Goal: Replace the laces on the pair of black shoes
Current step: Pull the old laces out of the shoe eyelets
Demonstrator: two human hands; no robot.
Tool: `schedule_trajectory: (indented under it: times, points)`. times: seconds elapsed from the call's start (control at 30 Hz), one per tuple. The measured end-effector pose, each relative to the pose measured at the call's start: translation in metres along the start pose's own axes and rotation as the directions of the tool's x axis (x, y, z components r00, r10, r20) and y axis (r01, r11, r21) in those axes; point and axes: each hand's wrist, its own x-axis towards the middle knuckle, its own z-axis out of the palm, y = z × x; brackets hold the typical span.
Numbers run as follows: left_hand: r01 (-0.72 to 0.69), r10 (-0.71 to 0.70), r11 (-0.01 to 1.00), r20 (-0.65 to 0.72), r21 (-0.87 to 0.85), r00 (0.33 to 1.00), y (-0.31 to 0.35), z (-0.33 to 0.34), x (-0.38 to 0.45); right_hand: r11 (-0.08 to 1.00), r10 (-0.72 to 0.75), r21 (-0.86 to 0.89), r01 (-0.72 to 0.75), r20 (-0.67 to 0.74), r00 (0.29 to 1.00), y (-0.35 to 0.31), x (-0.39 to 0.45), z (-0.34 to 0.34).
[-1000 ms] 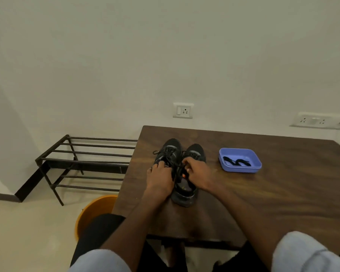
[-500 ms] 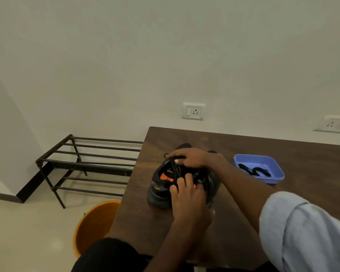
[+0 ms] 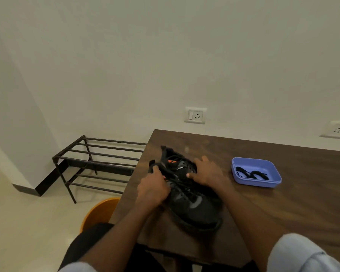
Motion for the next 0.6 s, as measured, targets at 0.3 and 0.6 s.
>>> schedule_trajectory:
  times: [0.3,0.6]
  points:
    - [-0.159,0.159,0.987,-0.043,-0.003,0.986,-0.001,0.020,0.042,0.979,0.156,0.128,-0.158,0.030,0.987,0.001,-0.058,0.007]
    - [-0.324,0.330,0.944,-0.119,0.063,0.937,0.004,0.030,0.096,0.971,0.145,0.161,-0.175,0.181,0.973,-0.003,-0.059,0.002]
